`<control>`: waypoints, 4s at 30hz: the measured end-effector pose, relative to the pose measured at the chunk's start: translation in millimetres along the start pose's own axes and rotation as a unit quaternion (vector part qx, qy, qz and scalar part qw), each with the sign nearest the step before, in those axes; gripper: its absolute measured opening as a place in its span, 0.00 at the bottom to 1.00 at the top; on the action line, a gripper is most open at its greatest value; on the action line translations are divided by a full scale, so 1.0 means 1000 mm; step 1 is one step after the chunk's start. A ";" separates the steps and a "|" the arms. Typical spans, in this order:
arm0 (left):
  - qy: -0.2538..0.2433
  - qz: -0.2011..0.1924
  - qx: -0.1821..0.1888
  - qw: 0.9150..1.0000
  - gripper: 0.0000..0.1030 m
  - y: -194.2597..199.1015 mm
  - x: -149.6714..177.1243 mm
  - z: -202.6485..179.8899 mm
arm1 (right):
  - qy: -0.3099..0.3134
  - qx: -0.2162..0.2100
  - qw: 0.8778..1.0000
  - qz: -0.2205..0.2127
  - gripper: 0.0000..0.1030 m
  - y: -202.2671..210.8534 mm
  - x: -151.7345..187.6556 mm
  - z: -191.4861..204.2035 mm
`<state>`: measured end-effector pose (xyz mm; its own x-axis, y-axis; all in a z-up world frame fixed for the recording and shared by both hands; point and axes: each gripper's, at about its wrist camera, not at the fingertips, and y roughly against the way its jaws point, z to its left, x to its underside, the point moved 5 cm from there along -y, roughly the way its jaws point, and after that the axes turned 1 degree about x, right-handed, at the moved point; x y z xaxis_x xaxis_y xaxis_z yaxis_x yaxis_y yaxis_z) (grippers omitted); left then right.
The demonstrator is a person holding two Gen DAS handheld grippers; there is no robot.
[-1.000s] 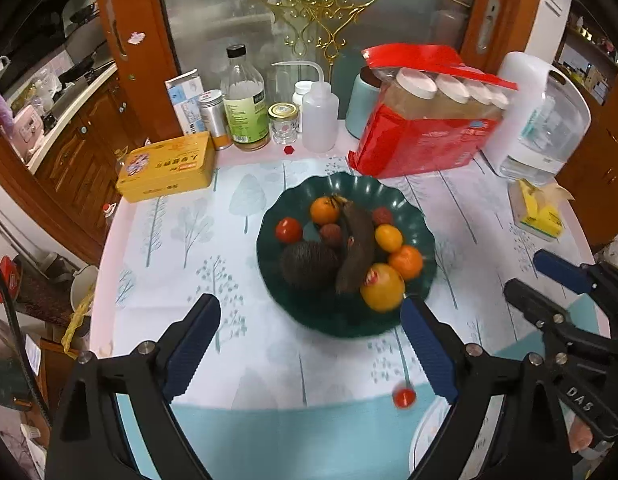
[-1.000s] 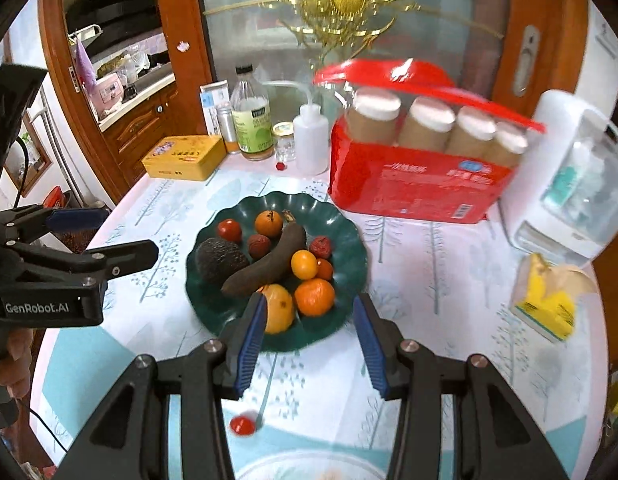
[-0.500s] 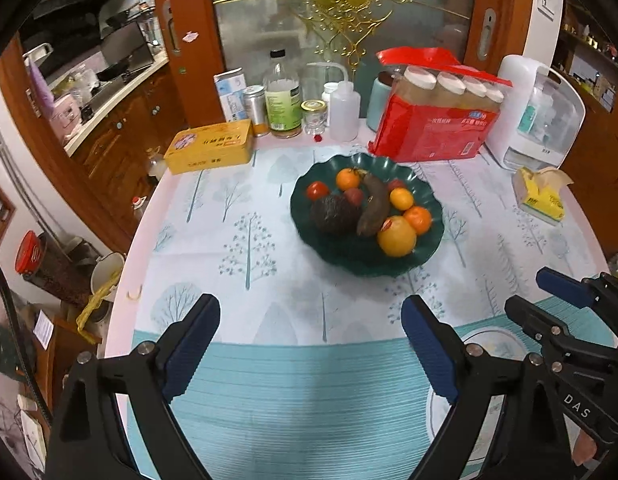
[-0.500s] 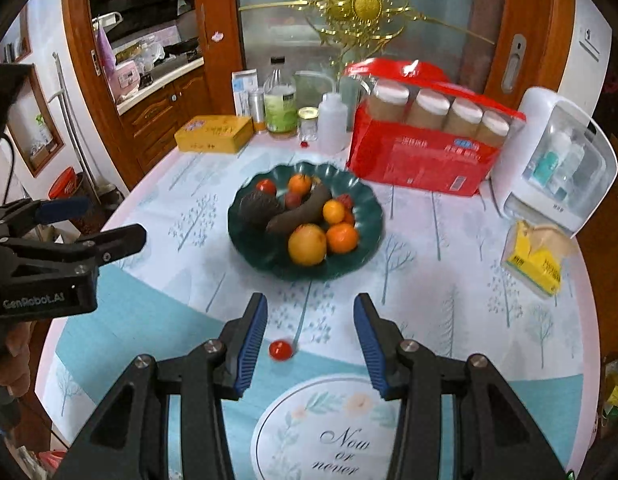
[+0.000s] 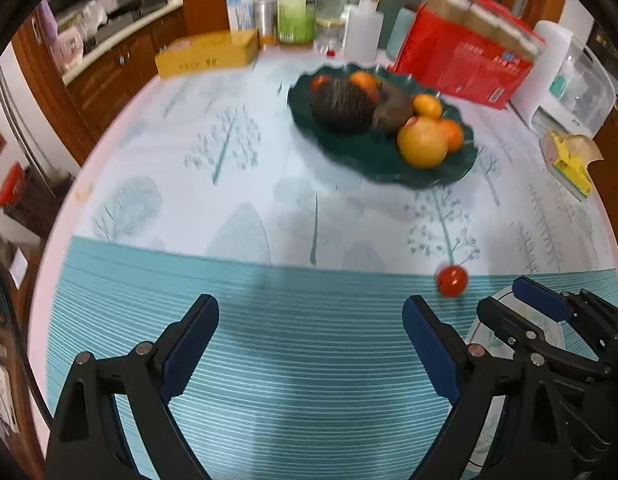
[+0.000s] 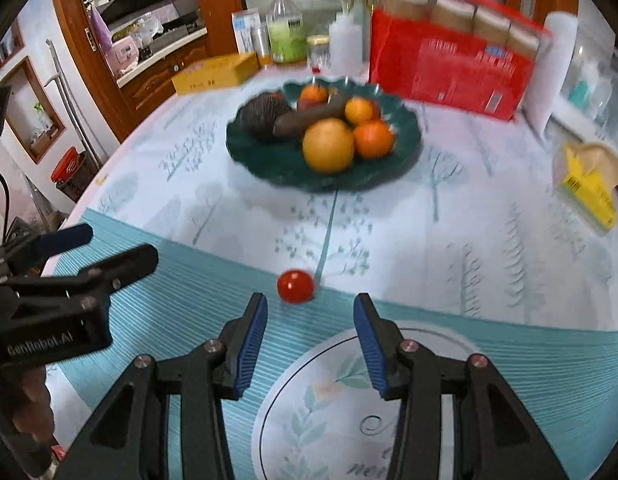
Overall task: Organize fruits
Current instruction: 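Move both tools back toward the last cherry tomato on the cloth, then grasp the cherry tomato with the right tool, then carry the cherry tomato over the green plate and lower it, then open the right tool to release the cherry tomato and withdraw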
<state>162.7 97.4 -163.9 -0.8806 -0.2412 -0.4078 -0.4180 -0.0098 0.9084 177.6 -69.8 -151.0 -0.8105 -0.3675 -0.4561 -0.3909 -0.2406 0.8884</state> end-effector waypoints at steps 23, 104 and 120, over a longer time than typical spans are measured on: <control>0.028 0.024 0.002 0.999 0.90 -0.040 0.003 0.005 | 0.035 -0.003 0.999 -0.003 0.27 -0.051 -0.005 0.003; 0.004 0.014 0.024 1.000 0.99 -0.089 -0.226 -0.013 | 0.003 -0.017 1.000 0.003 0.44 -0.110 -0.218 -0.044; -0.016 -0.023 0.029 0.999 0.99 0.017 -0.174 -0.021 | -0.029 -0.028 0.999 -0.011 0.44 -0.040 -0.176 -0.037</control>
<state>313.4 118.5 -75.1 -0.8663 -0.2114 -0.4526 -0.4696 0.0356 0.8822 352.7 -28.6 -108.3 -0.8264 -0.3089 -0.4708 -0.3859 -0.2981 0.8730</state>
